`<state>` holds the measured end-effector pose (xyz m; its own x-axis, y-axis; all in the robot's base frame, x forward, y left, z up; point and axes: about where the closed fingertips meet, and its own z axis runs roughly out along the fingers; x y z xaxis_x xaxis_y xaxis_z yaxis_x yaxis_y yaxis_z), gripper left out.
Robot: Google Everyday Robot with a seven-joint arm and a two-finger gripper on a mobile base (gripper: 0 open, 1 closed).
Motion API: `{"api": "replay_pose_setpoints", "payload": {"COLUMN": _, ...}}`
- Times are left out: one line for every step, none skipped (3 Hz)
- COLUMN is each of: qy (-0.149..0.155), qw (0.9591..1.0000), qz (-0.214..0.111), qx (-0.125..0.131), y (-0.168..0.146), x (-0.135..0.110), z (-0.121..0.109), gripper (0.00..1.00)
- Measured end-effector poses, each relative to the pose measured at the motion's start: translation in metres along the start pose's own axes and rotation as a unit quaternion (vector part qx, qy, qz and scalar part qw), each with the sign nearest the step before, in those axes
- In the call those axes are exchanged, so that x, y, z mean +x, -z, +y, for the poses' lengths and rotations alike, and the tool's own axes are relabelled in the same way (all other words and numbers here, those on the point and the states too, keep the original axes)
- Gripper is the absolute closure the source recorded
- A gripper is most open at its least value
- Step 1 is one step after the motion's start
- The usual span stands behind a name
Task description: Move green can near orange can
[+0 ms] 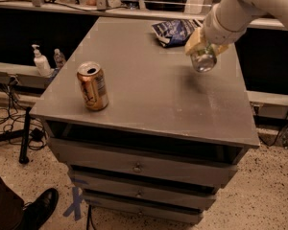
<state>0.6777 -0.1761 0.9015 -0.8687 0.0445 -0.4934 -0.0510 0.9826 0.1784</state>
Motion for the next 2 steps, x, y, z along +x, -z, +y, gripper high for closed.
{"api": "replay_pose_setpoints", "payload": {"qy": 0.045, "qw": 0.9965, "qz": 0.011, "qx": -0.07, "y": 0.0198, "x": 0.0462, "z": 0.0543, "gripper": 1.0}}
{"api": "replay_pose_setpoints", "payload": {"qy": 0.044, "qw": 0.9966, "qz": 0.01, "qx": -0.068, "y": 0.0198, "x": 0.0454, "z": 0.0533, "gripper": 1.0}}
